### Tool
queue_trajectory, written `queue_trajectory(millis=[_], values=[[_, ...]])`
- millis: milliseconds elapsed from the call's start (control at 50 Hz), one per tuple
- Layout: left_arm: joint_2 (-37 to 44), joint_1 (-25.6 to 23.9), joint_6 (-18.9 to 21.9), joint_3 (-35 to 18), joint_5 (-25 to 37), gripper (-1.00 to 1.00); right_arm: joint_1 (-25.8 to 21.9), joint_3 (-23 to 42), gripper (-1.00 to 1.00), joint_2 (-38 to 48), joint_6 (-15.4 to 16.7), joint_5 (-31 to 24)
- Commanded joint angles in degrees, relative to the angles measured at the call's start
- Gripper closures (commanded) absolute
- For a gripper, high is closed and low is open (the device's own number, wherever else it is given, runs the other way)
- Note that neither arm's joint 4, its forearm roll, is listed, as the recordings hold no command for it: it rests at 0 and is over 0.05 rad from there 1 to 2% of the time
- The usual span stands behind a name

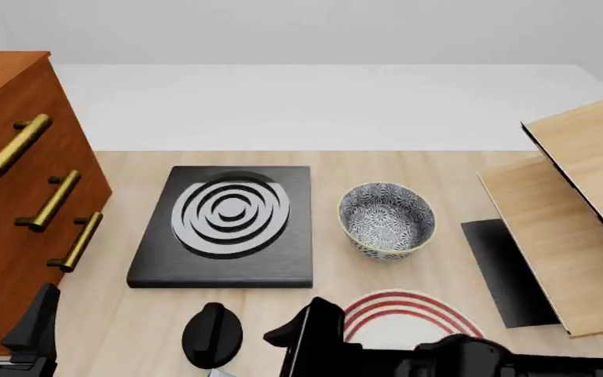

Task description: Pick up the cream cheese and put it in the bowl.

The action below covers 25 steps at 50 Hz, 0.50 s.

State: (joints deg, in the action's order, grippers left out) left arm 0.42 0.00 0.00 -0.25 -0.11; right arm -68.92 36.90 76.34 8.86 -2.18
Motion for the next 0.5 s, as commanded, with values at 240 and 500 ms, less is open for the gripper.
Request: queue_trajectory(millis=[240, 500], values=[[0.0, 0.01, 0.0, 0.0, 0.0, -1.0, -0.29, -2.32, -1.0, 7.79, -3.65, 6.92], [-0.01, 0.0, 0.01, 0.0, 0.0, -1.0, -0.01, -4.02, -1.0, 14.0, -5.85, 11.94]])
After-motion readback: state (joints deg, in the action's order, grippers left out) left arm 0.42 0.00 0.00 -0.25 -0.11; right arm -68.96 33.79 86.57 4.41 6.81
